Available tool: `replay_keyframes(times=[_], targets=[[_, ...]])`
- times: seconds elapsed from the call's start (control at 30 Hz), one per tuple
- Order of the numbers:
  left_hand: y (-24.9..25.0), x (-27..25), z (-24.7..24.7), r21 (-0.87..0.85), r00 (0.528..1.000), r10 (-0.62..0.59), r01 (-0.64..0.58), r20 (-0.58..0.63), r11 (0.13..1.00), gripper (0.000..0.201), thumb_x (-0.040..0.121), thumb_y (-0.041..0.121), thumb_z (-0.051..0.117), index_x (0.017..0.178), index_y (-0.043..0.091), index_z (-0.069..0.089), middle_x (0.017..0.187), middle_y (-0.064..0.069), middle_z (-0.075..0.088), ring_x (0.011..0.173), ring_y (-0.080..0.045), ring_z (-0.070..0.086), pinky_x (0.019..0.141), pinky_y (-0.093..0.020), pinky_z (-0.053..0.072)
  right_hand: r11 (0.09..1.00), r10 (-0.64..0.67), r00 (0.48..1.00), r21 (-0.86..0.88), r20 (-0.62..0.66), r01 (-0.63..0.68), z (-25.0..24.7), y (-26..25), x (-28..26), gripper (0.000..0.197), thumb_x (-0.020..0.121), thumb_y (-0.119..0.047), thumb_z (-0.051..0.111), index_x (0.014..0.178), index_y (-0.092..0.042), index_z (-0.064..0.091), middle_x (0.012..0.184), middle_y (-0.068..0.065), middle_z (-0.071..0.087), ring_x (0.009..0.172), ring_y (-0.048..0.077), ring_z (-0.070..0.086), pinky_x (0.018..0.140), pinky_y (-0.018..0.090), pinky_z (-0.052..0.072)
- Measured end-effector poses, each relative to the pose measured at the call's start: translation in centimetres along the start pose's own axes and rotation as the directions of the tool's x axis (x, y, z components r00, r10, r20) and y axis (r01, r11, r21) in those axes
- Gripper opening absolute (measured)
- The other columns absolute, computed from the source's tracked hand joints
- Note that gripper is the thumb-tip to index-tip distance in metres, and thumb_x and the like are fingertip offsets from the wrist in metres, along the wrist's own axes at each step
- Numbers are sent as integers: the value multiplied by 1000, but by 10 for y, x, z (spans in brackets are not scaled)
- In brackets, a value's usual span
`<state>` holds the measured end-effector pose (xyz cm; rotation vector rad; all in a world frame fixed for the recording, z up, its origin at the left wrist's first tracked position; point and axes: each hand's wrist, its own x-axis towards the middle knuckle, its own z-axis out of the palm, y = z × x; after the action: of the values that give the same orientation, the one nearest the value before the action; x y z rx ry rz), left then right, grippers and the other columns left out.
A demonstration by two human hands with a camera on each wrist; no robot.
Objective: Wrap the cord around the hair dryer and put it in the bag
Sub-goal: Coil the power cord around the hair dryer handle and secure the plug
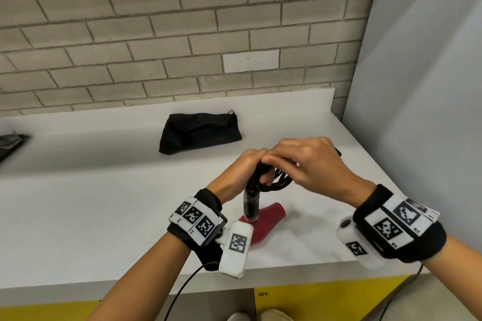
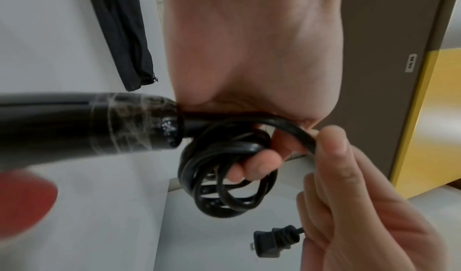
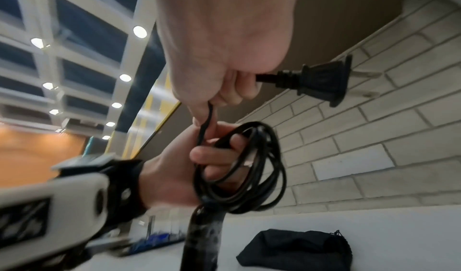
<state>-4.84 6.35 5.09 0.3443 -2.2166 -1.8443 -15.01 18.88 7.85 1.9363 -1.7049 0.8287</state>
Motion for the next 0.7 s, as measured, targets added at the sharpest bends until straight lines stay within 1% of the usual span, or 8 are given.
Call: replay_keyframes(times=[0.07, 0.13, 0.2, 0.27, 0.37, 0.43, 0.53, 0.7], targets=[[3, 0, 3, -3, 999, -36, 36, -22, 999, 53, 97, 43, 38, 58, 8, 45, 41, 2, 33, 46, -15, 35, 59, -27, 36, 999, 43, 999, 19, -15, -42, -3, 6, -2, 29, 91, -39, 49, 88, -22, 72, 74, -9, 71, 63, 13, 66, 48, 26, 45], [5, -1, 4, 7, 999, -48, 48, -6, 999, 56, 96, 53, 37, 65, 8, 48, 41, 4, 29, 45, -14, 33, 55, -24, 35, 988, 130, 992, 86, 7, -130, -7, 13, -5, 28, 90, -45, 49, 90, -23, 66, 65, -16, 64, 56, 4, 58, 50, 29, 45], [6, -4, 2, 38, 999, -28, 26, 41, 999, 49, 93, 52, 45, 73, 8, 50, 42, 7, 28, 45, -13, 28, 54, -25, 31, 948, 245, 962, 177, 117, -263, -10, 25, -9, 27, 87, -48, 54, 97, -23, 49, 53, -15, 50, 51, 8, 48, 52, 25, 39], [9, -9, -2, 52, 997, -13, 9, 74, 999, 40, 93, 42, 53, 63, 14, 50, 44, 9, 28, 45, -13, 24, 52, -27, 25, 951, 253, 940, 120, 229, -285, -14, 41, -17, 29, 89, -49, 47, 99, -23, 41, 59, -12, 46, 57, 14, 46, 54, 26, 36], [14, -10, -7, 30, 997, -7, 5, 81, 1000, 40, 90, 41, 57, 64, 13, 47, 43, 9, 27, 44, -13, 24, 51, -26, 24, 988, 154, 952, -21, 265, -154, -18, 62, -32, 48, 96, -53, 23, 92, -15, 52, 76, -7, 50, 73, 14, 42, 68, 26, 35], [18, -9, -7, 5, 996, -10, 9, 84, 1000, 41, 87, 44, 57, 66, 11, 46, 41, 10, 26, 43, -13, 23, 49, -22, 26, 977, 215, 931, -50, 294, -210, -18, 70, -38, 52, 95, -53, 21, 88, -16, 57, 84, -4, 45, 84, 16, 35, 78, 26, 35], [20, -7, -4, -44, 995, -17, 21, 99, 999, 38, 83, 43, 57, 66, 11, 46, 39, 10, 25, 41, -12, 23, 48, -21, 26, 924, 378, 861, -198, 341, -328, -16, 70, -43, 45, 93, -55, 25, 92, -26, 59, 96, -6, 34, 91, 13, 26, 83, 29, 27], [19, -5, 0, -102, 990, -37, 51, 133, 993, 38, 87, 33, 62, 58, 15, 43, 39, 10, 25, 40, -11, 23, 49, -21, 25, 871, 484, 821, -259, 303, -418, -2, 68, -37, 27, 95, -32, 48, 108, -14, 62, 91, 1, 37, 85, 21, 33, 77, 33, 40]])
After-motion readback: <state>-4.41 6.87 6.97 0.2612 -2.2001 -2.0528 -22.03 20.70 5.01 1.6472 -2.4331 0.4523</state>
